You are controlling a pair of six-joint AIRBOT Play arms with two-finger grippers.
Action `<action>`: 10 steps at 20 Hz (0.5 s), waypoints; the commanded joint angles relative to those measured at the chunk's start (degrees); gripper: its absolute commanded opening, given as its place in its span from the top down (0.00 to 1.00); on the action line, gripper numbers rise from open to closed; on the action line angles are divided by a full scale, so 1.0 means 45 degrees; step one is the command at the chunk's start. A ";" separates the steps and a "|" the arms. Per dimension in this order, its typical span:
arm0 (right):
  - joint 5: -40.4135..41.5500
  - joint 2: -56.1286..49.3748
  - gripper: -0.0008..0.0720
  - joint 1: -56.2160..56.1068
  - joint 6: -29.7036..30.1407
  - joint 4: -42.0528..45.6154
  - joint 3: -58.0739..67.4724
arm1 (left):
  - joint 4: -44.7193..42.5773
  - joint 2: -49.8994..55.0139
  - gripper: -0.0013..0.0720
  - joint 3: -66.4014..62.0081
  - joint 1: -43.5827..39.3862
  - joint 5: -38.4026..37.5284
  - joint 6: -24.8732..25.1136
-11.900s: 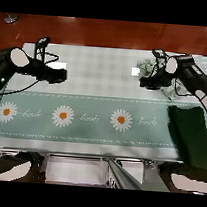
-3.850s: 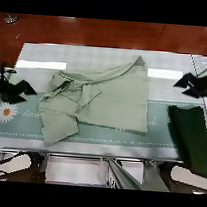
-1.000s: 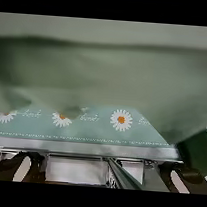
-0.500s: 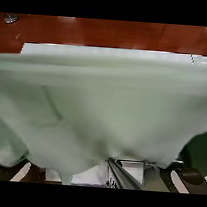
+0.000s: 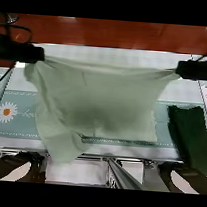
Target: Fold the shirts.
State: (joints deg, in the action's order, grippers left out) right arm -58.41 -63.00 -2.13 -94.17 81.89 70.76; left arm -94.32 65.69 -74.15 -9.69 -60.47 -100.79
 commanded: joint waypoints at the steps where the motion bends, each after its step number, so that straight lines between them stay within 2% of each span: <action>1: 0.2273 -0.4007 0.96 0.0204 -0.0024 -0.0593 0.1608 | 0.0267 0.3109 0.95 -0.0641 0.0486 0.2127 -0.1282; 4: 0.1462 -0.6844 0.96 0.0821 0.0000 -0.1797 0.4303 | 0.1758 0.4881 0.95 -0.2118 0.0889 0.1787 -0.1433; 6: 0.0568 -0.7766 0.96 0.1219 0.0461 -0.2657 0.5357 | 0.2895 0.5435 0.95 -0.2691 0.1117 0.1214 -0.1268; 8: -0.0835 -0.7849 0.96 0.1671 0.1486 -0.3483 0.5625 | 0.3871 0.5411 0.95 -0.2900 0.1345 -0.0146 0.0738; 10: -0.3415 -0.7728 0.96 0.2055 0.2419 -0.3619 0.5605 | 0.3915 0.5289 0.95 -0.2914 0.1506 -0.2735 0.2433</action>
State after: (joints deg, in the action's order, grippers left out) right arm -60.95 -95.55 4.75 -89.12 69.49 93.58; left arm -81.10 88.27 -85.82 -4.14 -60.75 -99.55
